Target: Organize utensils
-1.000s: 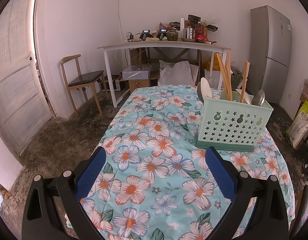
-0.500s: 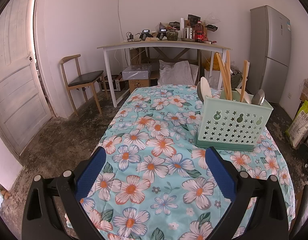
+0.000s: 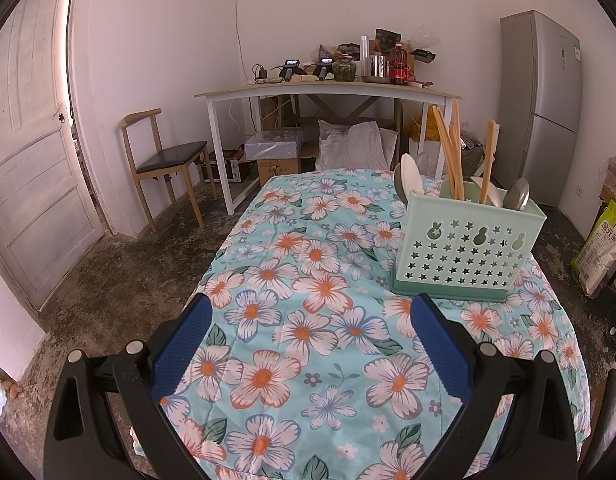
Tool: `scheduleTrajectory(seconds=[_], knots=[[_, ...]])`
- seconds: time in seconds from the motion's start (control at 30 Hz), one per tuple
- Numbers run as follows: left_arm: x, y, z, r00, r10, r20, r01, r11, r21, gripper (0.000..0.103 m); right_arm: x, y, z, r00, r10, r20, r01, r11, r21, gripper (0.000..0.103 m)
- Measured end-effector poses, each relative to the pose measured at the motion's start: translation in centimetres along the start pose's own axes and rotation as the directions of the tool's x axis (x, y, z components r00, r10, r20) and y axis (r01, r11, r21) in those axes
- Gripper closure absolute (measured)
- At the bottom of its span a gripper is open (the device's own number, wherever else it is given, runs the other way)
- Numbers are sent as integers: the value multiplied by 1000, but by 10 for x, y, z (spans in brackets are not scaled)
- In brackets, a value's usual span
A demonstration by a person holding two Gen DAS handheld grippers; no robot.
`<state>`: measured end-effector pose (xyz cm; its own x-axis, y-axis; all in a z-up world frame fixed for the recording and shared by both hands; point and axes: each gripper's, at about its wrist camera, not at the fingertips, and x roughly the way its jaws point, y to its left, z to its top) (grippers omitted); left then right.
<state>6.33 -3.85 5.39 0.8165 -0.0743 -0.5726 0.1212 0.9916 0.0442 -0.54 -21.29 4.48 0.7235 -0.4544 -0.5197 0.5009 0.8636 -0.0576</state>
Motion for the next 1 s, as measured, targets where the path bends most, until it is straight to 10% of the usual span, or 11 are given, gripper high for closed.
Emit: scheduleTrajectory(seconds=[1.0], knots=[[4, -3, 0, 1000, 2, -9, -2, 1000, 16, 6, 4, -3, -4, 1000, 6, -5, -5, 1000, 18, 8]])
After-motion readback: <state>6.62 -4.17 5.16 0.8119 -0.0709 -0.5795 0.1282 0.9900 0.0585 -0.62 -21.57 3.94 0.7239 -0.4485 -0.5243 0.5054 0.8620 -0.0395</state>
